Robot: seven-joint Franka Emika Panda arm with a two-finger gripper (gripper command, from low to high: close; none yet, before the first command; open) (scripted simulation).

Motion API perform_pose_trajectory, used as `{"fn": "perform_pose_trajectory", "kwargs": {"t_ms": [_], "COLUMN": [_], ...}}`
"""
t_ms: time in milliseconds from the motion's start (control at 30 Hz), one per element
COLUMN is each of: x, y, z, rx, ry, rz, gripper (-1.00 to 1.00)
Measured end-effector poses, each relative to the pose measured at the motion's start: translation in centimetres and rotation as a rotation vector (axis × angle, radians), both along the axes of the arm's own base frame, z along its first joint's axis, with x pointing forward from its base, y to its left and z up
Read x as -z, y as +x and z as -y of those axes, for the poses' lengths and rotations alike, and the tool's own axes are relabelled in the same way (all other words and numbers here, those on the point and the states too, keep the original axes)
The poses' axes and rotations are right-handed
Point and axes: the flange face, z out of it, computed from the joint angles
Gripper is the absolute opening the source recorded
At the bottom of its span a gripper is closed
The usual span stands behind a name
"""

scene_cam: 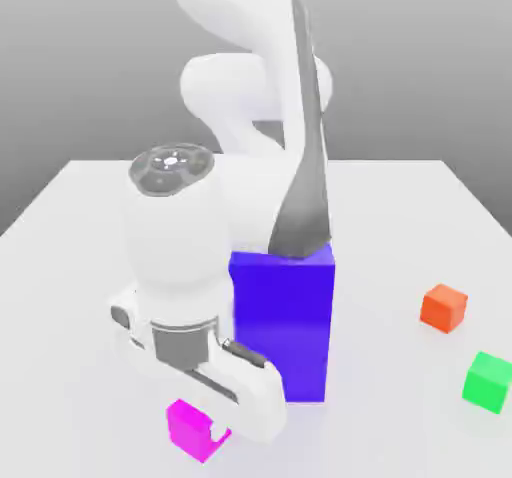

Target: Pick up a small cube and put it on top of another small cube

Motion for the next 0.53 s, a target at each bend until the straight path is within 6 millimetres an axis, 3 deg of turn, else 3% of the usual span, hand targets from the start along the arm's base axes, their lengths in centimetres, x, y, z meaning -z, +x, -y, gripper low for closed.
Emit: {"fn": "perform_pose_trajectory", "kwargs": {"t_ms": [133, 267, 333, 400, 433, 533], "x": [-1.0, -2.0, -1.2, 1.4, 2.5, 2.5], "y": [-2.3, -7.0, -9.7, -12.0, -12.5, -12.5], "z": [-10.1, -20.1, -25.1, -29.0, -29.7, -29.7], "rx": [-0.106, -0.222, -0.283, -0.332, -0.342, -0.342], "ry": [-0.002, -0.012, -0.02, -0.027, -0.028, -0.028], "rz": [0.0, 0.006, 0.011, 0.014, 0.014, 0.014], "gripper": [-1.0, -1.0, -1.0, -1.0, 1.0, 1.0]}}
